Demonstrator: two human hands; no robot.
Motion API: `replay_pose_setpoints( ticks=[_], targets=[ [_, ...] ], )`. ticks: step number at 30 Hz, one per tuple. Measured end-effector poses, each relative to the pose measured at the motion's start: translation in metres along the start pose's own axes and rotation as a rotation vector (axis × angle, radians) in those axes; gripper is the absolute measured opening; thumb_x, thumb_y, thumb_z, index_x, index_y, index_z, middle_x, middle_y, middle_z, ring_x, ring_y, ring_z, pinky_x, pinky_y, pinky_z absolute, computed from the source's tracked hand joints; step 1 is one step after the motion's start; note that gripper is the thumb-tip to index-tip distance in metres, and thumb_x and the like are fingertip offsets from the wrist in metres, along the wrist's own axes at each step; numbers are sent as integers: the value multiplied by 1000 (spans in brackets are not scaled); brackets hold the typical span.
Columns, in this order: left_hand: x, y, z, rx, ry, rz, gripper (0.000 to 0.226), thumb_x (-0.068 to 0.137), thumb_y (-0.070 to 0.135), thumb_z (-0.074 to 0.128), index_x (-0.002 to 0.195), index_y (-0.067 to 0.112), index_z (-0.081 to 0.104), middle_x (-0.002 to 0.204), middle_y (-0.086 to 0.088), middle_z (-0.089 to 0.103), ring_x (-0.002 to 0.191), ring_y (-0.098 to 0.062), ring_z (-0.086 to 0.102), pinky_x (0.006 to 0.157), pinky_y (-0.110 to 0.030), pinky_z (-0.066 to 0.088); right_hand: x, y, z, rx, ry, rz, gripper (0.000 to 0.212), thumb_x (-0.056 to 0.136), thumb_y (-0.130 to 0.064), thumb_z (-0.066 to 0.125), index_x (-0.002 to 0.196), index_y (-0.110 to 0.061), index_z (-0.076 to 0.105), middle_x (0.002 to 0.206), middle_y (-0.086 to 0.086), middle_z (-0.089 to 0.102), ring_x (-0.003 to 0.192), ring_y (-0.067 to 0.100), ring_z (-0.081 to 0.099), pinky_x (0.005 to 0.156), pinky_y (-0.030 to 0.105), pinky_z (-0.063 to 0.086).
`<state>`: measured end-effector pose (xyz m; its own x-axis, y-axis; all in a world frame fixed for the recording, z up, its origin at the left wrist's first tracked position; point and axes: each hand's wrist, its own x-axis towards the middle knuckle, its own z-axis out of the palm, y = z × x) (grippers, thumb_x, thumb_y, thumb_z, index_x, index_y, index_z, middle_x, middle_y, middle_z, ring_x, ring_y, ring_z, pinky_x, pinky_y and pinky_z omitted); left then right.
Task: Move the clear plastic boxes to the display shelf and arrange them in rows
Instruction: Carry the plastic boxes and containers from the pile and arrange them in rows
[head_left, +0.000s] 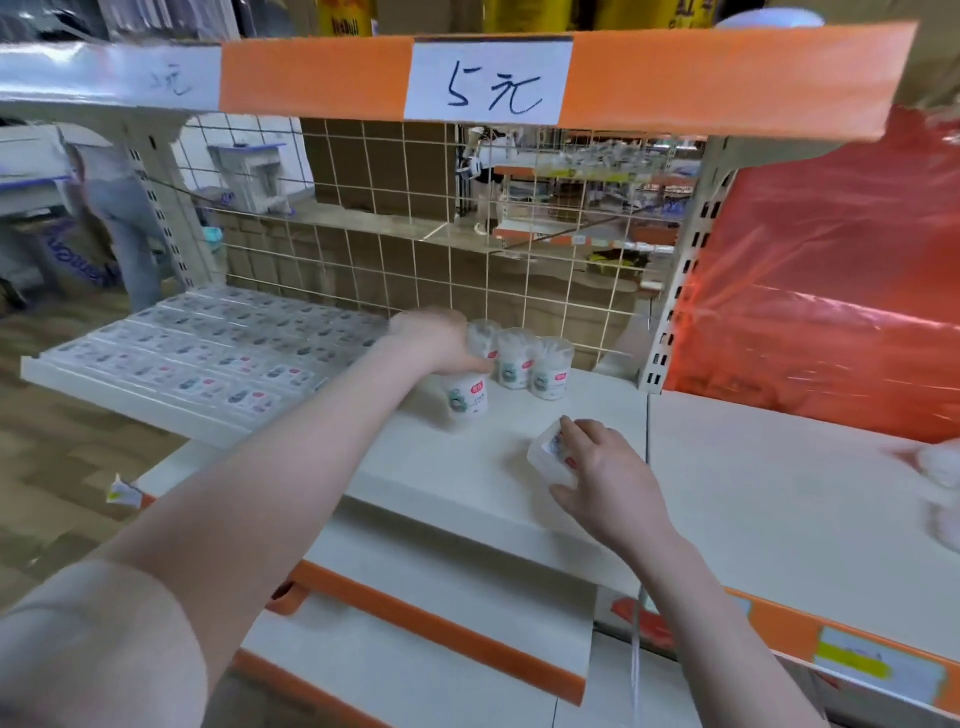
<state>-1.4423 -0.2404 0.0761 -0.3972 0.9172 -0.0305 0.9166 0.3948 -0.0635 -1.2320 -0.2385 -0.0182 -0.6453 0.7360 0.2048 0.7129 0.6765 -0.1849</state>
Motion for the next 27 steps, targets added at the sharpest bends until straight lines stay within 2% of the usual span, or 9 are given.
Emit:
replay_pose_setpoints(
  ticks=[3, 5, 8, 11, 14, 23, 27],
  targets=[
    [26, 3, 6, -6, -34, -7, 56, 82, 64, 52, 98, 10, 57, 87, -4, 56, 81, -23, 56, 65, -26, 42, 22, 3, 7, -12, -16, -9, 65, 84, -28, 56, 142, -16, 30, 135, 0, 42, 119, 21, 41, 89, 25, 36],
    [38, 3, 11, -2, -16, 0, 48, 83, 62, 52, 89, 15, 52, 80, -1, 51, 78, -22, 53, 66, -26, 40, 31, 4, 11, -6, -40, -12, 65, 84, -28, 56, 142, -16, 30, 135, 0, 42, 120, 21, 40, 90, 25, 36],
    [55, 0, 15, -14, 14, 30, 46, 83, 61, 53, 85, 15, 50, 79, -1, 50, 79, -23, 52, 66, -26, 38, 44, 6, 17, -3, -72, -25, 66, 84, -29, 57, 143, -16, 29, 137, 0, 41, 122, 21, 39, 94, 27, 37],
    [66, -1, 21, -5, 22, 71, 48, 84, 60, 52, 85, 12, 53, 73, 0, 50, 77, -23, 53, 55, -25, 34, 50, 7, 22, -11, -85, -8, 63, 85, -31, 58, 140, -16, 31, 136, 0, 41, 122, 21, 39, 93, 27, 38],
    [79, -4, 27, 16, 56, 113, 50, 84, 61, 52, 81, 12, 51, 66, 2, 45, 72, -22, 52, 53, -26, 31, 56, 4, 26, -13, -95, 7, 62, 86, -32, 59, 140, -17, 31, 136, -1, 40, 122, 21, 38, 94, 29, 39],
    [101, -15, 36, 51, 115, 175, 50, 83, 62, 54, 79, 13, 51, 64, 2, 44, 71, -21, 50, 51, -23, 26, 71, -12, 34, 5, -56, 56, 68, 86, -27, 58, 145, -18, 24, 139, -2, 38, 123, 20, 38, 93, 27, 39],
    [107, -18, 43, 44, 126, 198, 52, 83, 61, 55, 66, 12, 43, 66, 2, 45, 72, -21, 50, 58, -25, 30, 75, -18, 38, 17, -56, 80, 69, 85, -30, 58, 144, -19, 26, 139, -3, 38, 123, 20, 38, 91, 27, 39]
  ],
)
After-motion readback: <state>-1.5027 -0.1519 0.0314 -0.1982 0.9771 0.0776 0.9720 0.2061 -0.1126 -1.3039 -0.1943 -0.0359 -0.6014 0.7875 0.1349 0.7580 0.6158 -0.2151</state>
